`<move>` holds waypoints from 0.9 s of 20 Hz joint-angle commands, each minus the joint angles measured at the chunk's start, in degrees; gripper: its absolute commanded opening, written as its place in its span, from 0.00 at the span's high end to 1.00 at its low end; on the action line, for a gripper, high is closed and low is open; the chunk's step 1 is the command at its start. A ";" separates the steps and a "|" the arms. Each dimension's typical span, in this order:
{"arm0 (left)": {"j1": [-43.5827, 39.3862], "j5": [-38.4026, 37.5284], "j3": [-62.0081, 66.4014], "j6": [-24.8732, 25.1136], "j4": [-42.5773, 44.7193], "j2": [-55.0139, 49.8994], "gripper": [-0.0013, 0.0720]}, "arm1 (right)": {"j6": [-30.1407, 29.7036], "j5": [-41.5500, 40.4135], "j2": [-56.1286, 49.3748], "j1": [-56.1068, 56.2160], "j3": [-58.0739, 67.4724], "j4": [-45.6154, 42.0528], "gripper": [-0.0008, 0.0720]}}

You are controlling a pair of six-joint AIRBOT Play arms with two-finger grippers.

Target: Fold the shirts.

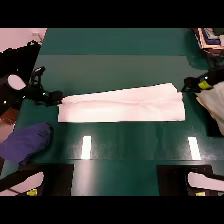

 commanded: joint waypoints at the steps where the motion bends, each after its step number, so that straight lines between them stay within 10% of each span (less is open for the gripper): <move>1: 0.07 7.43 3.41 -0.17 0.02 -6.82 0.95 | 0.02 -0.70 -11.30 0.48 8.70 0.17 0.97; 6: 0.07 11.13 3.43 -0.68 -0.11 -8.46 0.94 | -0.04 -0.72 -19.30 0.22 16.11 3.98 0.97; 7: 0.07 11.10 3.43 -1.16 -0.11 -8.46 0.83 | -0.57 -0.63 -20.57 -0.24 17.57 6.51 0.95; 9: 0.07 10.56 3.45 -1.22 -0.15 -8.24 0.18 | -1.38 -0.04 -22.14 -1.38 19.82 13.97 0.46; 18: 0.07 -3.15 9.27 0.46 0.59 -3.02 0.17 | -7.63 9.64 -20.17 -13.84 13.62 20.15 0.41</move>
